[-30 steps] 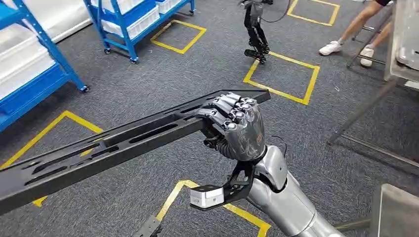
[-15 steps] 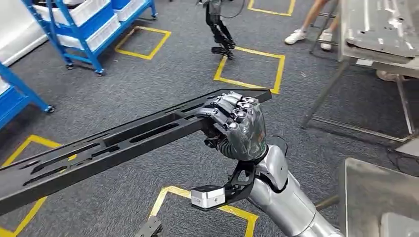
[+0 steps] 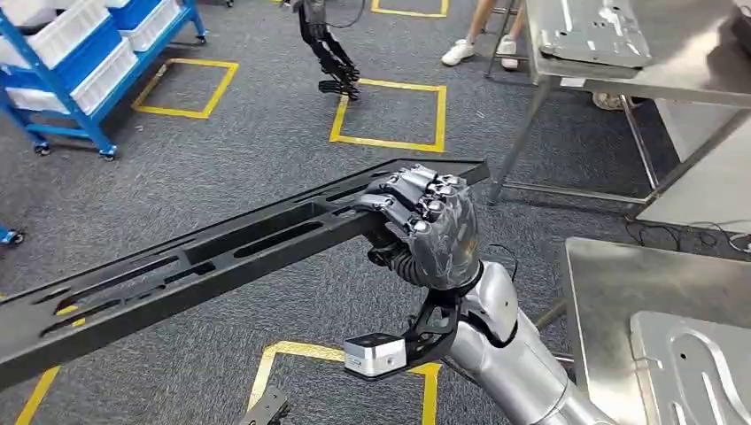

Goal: Take the parts from the cabinet and place them on the table.

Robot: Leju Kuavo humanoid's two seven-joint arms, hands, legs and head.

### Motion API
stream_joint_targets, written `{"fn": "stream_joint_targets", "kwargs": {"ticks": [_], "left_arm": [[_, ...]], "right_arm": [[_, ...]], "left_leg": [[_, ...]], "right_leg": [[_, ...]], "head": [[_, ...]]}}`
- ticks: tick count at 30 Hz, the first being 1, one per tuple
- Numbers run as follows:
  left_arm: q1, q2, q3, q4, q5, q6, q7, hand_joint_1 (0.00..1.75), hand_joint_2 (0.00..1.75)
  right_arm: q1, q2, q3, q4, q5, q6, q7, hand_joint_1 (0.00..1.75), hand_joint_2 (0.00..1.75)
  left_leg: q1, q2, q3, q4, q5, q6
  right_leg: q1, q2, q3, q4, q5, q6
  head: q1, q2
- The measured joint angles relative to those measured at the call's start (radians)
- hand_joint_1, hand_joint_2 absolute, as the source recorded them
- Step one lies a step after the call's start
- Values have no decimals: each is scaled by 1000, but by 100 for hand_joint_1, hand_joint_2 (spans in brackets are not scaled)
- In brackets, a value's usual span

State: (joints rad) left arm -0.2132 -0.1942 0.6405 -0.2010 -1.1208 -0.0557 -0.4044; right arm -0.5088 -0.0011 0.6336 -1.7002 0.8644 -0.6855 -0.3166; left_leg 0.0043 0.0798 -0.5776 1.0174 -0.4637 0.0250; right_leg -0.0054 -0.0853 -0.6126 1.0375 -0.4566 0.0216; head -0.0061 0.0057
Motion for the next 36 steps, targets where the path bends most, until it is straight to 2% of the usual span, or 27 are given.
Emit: {"fn": "stream_joint_targets", "kwargs": {"ticks": [4, 5, 6, 7, 9, 10, 11, 12, 13, 14, 15, 16, 19, 20, 21, 22, 24, 25, 26, 28, 29, 30, 31, 32, 34, 35, 36], "left_arm": [[-3, -1, -1, 0, 0, 0, 0, 0, 175], [-4, -1, -1, 0, 0, 0, 0, 0, 175], [-4, -1, -1, 0, 0, 0, -1, 0, 175], [-4, -1, -1, 0, 0, 0, -2, 0, 175], [2, -1, -1, 0, 1, 0, -2, 0, 175], [4, -1, -1, 0, 1, 0, -2, 0, 175], [5, -1, -1, 0, 1, 0, -2, 0, 175], [4, -1, -1, 0, 1, 0, -2, 0, 175], [3, 0, -1, 0, 1, 0, -2, 0, 175], [2, 1, -1, 0, 1, 2, -3, 0, 175], [2, 2, -1, 0, 1, 2, -3, 0, 175], [2, 2, -1, 0, 1, 2, -3, 0, 175], [1, 2, -1, 0, 1, 2, -3, 0, 175], [-1, -2, -1, 0, 1, 2, -3, 0, 175], [-3, -2, -1, 0, 1, 2, -3, 0, 175], [-3, -2, -1, 0, 1, 2, -4, 0, 175], [2, -2, -1, 0, 1, 2, -3, 0, 175], [3, -2, -1, 0, 1, 2, -3, 0, 175], [3, -2, -1, 0, 1, 2, -3, 0, 175], [2, -2, -1, 0, 1, 2, -3, 0, 175], [1, -2, -1, 0, 1, 2, -3, 0, 175], [1, -2, -1, 0, 1, 2, -4, 0, 175], [1, -2, -1, 0, 1, 2, -4, 0, 175], [0, -2, -1, 0, 1, 2, -4, 0, 175], [-2, -2, -1, 0, 2, 2, -4, 0, 175], [-4, -2, -1, 0, 3, 2, -4, 0, 175], [-6, -2, -2, 0, 3, 2, -5, 0, 175]], "right_arm": [[-2, 0, 0, -4, 0, 0, -1, 175, 175], [-1, 0, 0, -6, 0, 1, -1, 175, 175], [-4, 0, 0, -6, 0, 0, -2, 175, 175], [-5, 2, 0, -6, 0, 0, -2, 175, 175], [-3, 2, 0, -6, 0, 0, -2, 175, 175], [-2, 2, 0, -6, 0, 0, -2, 175, 175], [-2, 2, 0, -6, 0, 0, -2, 175, 175], [-2, 2, 0, -6, 0, 1, -2, 175, 175], [-2, 2, 0, -6, 0, 0, -2, 175, 175], [-2, 2, 0, -6, 0, 0, -2, 175, 175], [-2, 2, 0, -6, 0, 0, -2, 175, 175], [-4, 2, 0, -6, 0, 1, -2, 175, 175], [-1, 1, 0, -6, 0, 0, -2, 175, 175], [-1, 0, -1, -7, 0, 0, -2, 175, 175], [-2, 0, -2, -10, 0, 0, -2, 175, 175], [-3, 0, -3, -10, 0, 0, -2, 175, 175], [-2, -1, -3, -11, 0, 0, -2, 175, 175], [0, -2, -4, -11, 0, 0, -2, 175, 175], [2, -3, -5, -11, 0, 0, -2, 175, 175], [2, -3, -5, -11, 0, 0, -2, 175, 175], [1, -3, -5, -11, 0, 0, -2, 175, 175], [1, -3, -5, -12, 0, 0, -2, 175, 175], [0, -3, -5, -12, 0, 0, -2, 175, 175], [-1, -3, -6, -12, 0, 0, -2, 175, 175], [-1, -4, -6, -12, 0, 1, -2, 175, 175], [-2, -4, -6, -13, 0, 1, -2, 175, 175], [-4, -4, -6, -15, 0, 1, -2, 175, 175]], "left_leg": [[0, 37, 10, 0, -4, -21], [6, 19, 6, 7, -18, -28], [7, -24, -4, 38, -41, -30], [9, -51, -34, 106, -82, -31], [9, -70, -110, 272, -152, -37], [9, -71, -133, 316, -158, -38], [9, -71, -132, 310, -138, -37], [10, -73, -108, 252, -95, -35], [10, -78, -75, 181, -53, -32], [12, -104, -29, 80, -4, -29], [15, -155, -6, 30, -8, -24], [17, -157, 4, 10, -10, -24], [9, -132, 0, 15, -6, -15], [20, -117, 2, 3, 3, -1], [17, -105, 5, -3, 6, 4], [15, -94, 4, -4, 6, 14], [12, -67, 2, -3, 5, 15], [11, -54, 0, -2, 4, 16], [11, -41, 0, -1, 4, 16], [12, -16, 3, 0, -1, 12], [12, -7, 7, 1, -4, 8], [9, 3, 11, 2, -8, 4], [0, 9, 9, 7, -12, -2], [0, 17, 12, 5, -13, -6], [-2, 40, 18, 2, -16, -14], [1, 42, 20, 4, -22, -22], [7, -12, 15, 23, -40, -29]], "right_leg": [[2, 48, -8, -8, 12, -22], [-9, 58, -1, -16, 17, -29], [-10, 67, 0, -18, 20, -36], [-9, 75, -2, -18, 21, -40], [-7, 101, -2, -16, 21, -41], [-7, 115, -3, -14, 21, -41], [-7, 128, -3, -12, 21, -41], [-7, 144, -3, -11, 21, -41], [-7, 157, -2, -9, 20, -41], [-9, 170, -2, -5, 19, -38], [-8, 180, -5, -3, 18, -33], [-5, 194, -12, 4, 19, -26], [-11, 221, -20, -6, 31, -6], [-9, 212, -23, -1, 25, -2], [-5, 150, -32, 22, 4, 1], [-5, 113, -61, 84, -37, 4], [-9, 96, -133, 237, -107, 10], [-10, 95, -159, 291, -122, 13], [-11, 92, -162, 301, -113, 15], [-11, 80, -94, 178, -36, 14], [-10, 59, -39, 77, 7, 11], [-4, 9, -6, 5, 13, 4], [11, -8, -1, -5, 9, -5], [9, 15, -5, -3, 10, -11], [12, 36, -9, -2, 9, -19], [2, 48, -5, -9, 14, -27], [-2, 59, -3, -12, 17, -31]], "head": [[-1, 0], [0, 0], [0, 0], [-1, 0], [-1, 0], [-1, 0], [-1, 0], [-1, 0], [-1, 0], [-1, 0], [0, 0], [0, 0], [-1, 0], [-1, 0], [1, 0], [1, 0], [2, 0], [2, 0], [2, 0], [2, 0], [2, 0], [2, 0], [2, 0], [1, 0], [2, 0], [1, 0], [2, 0]]}}
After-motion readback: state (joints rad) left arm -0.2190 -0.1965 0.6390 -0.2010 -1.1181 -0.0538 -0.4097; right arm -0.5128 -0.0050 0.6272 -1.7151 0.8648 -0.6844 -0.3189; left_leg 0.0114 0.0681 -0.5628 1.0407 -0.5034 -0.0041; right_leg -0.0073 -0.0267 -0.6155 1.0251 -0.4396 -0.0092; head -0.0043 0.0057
